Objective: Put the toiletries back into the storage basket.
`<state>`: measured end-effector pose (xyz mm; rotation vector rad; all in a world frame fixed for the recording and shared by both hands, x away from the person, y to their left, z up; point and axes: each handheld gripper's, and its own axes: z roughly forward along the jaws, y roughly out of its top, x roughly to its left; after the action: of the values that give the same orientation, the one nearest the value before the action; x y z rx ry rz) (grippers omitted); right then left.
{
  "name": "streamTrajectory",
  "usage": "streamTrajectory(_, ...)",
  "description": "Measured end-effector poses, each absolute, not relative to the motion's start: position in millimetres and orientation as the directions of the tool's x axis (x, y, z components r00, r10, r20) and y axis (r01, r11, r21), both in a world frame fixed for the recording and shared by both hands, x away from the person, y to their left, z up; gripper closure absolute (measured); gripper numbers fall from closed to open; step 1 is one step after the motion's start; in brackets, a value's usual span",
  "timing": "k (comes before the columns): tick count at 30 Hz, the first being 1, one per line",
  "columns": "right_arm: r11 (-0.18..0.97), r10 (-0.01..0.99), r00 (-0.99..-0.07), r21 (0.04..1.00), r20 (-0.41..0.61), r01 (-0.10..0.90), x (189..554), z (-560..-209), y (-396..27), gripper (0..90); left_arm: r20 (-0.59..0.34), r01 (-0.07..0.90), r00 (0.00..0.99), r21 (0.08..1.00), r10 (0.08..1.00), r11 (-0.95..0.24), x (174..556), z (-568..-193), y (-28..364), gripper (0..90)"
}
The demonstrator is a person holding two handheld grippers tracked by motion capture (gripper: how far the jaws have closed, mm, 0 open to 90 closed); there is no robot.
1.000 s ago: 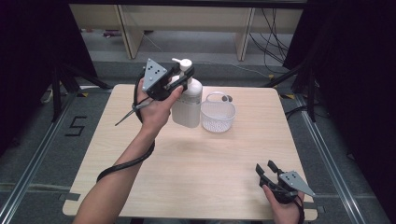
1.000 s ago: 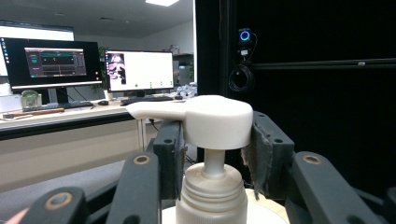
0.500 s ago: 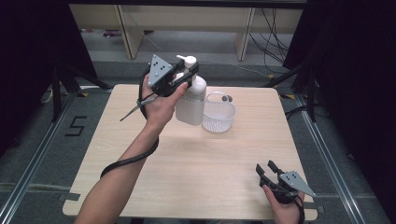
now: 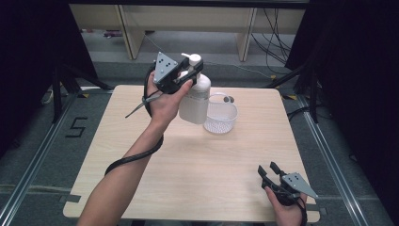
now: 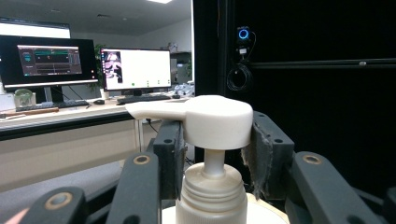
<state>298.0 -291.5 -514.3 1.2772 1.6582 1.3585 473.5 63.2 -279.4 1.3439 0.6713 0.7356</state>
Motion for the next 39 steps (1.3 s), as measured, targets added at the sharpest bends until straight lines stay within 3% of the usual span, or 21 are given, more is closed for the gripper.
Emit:
streamTrajectory(4,0.034,0.948,-0.315,0.965,0.051,0.259,298.5,-514.4,-293.4,47.6,-0.01,-0.082,0.614,0.994,0.789,0.076,476.1,-276.8,58.0,59.6)
streamTrajectory(22,0.027,0.948,-0.313,0.964,0.059,0.265,297.1,-514.2,-293.4,47.5,-0.006,-0.083,0.624,0.994,0.781,0.074,486.7,-272.4,44.2,59.5)
streamTrajectory(23,-0.013,0.947,-0.303,0.955,0.107,0.297,295.0,-514.1,-290.5,47.5,-0.006,-0.083,0.624,0.994,0.781,0.074,486.7,-272.4,44.2,59.6)
streamTrajectory(27,-0.021,0.945,-0.306,0.955,0.115,0.295,295.2,-514.3,-290.0,47.5,-0.008,-0.078,0.625,0.994,0.78,0.072,490.3,-271.6,40.9,59.6)
streamTrajectory(39,0.005,0.94,-0.328,0.959,0.092,0.284,296.7,-514.3,-291.9,47.5,0.001,-0.088,0.62,0.994,0.784,0.069,498.2,-269.0,33.7,59.6)
